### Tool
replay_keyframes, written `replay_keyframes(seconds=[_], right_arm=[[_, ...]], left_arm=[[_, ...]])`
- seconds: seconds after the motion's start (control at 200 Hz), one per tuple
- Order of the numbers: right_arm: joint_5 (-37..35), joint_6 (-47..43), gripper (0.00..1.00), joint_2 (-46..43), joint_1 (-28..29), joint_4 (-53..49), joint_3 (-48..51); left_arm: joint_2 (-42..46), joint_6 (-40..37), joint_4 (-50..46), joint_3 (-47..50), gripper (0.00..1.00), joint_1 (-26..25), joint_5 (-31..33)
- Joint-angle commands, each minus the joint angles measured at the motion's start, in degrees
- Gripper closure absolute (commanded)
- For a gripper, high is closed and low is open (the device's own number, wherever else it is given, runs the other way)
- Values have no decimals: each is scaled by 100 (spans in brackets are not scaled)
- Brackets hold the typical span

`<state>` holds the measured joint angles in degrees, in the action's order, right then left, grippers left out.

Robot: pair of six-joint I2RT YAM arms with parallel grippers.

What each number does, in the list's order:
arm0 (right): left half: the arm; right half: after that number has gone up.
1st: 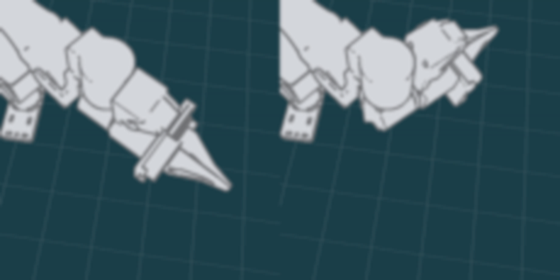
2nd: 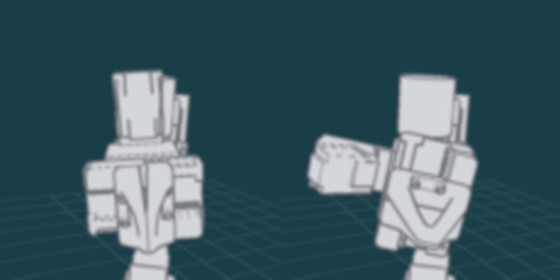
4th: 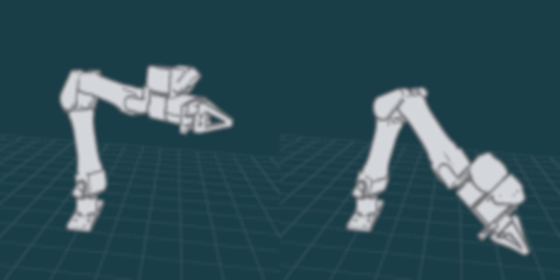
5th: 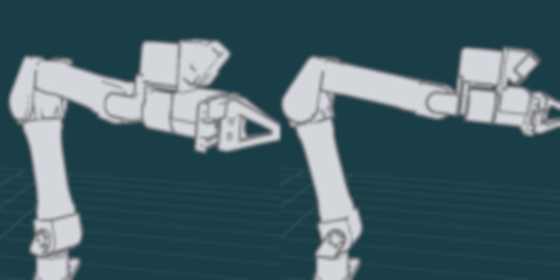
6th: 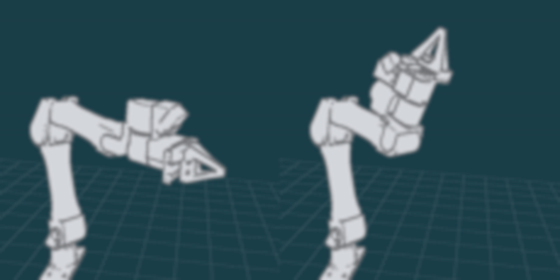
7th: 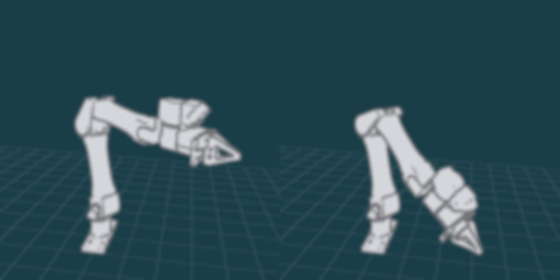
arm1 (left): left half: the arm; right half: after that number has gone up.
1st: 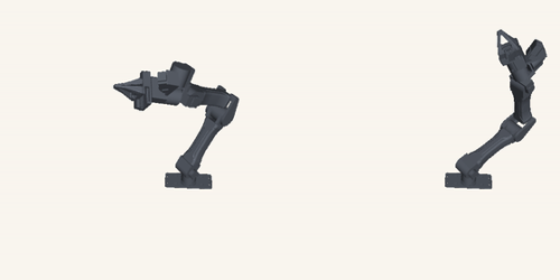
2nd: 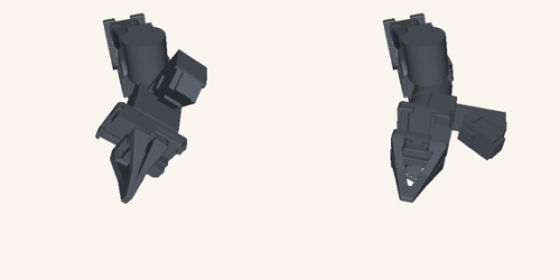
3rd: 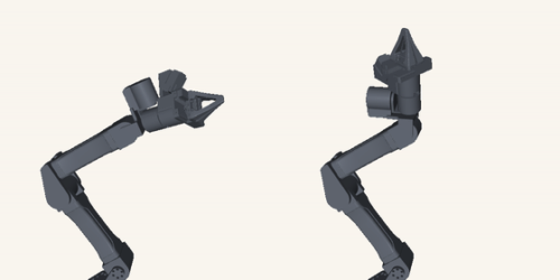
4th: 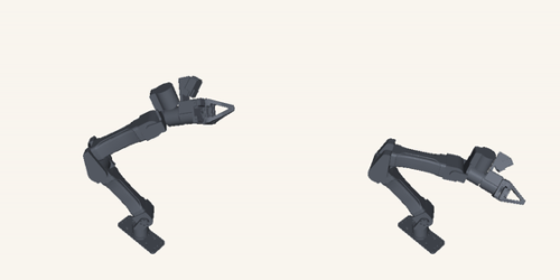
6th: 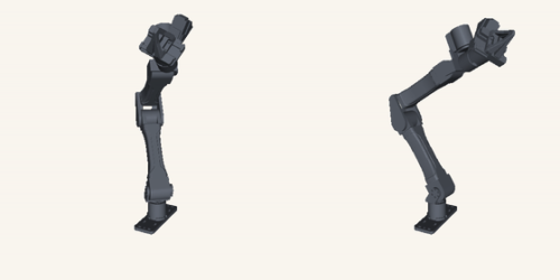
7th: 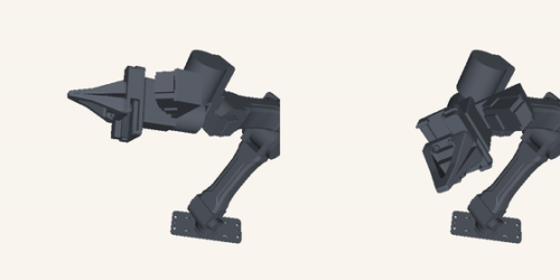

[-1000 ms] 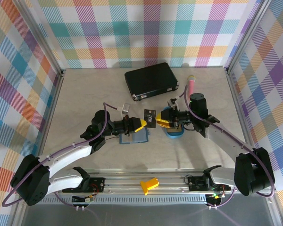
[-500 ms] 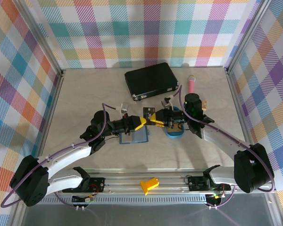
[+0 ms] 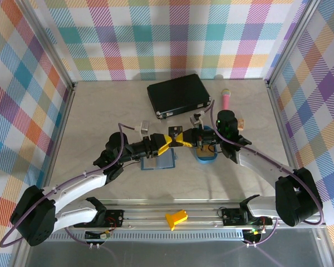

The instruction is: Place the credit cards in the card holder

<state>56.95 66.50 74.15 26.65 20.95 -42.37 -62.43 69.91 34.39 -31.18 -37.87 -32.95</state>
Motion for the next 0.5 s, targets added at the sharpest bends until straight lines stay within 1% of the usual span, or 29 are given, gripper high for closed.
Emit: replay_keyframes(seconds=[0.0,0.1,0.17,0.235,0.28,0.33,0.39,0.495], right_arm=[[-194,-572,100,-138,-2,-658,-152],[-491,-1072,100,-271,-46,-1419,-272],[-717,-1505,100,-320,-40,-2035,-346],[-871,-1778,100,-344,-30,-2317,-316],[-974,-1873,100,-342,7,-2397,-252],[-1002,-1881,100,-302,73,-2258,-171],[-972,-1671,100,-210,149,-1913,-70],[-833,-949,100,78,281,-870,60]], left_arm=[[281,-104,40,72,45,163,-209],[595,-88,-443,242,44,491,-290],[874,-159,-1160,384,45,820,-326],[1136,-322,-1724,540,46,1128,-383],[1312,-410,-1898,654,46,1248,-387],[1458,-440,-1818,785,46,1289,-373],[1515,-373,-1562,938,46,1286,-385],[1385,-245,-1119,1072,46,1277,-597]])
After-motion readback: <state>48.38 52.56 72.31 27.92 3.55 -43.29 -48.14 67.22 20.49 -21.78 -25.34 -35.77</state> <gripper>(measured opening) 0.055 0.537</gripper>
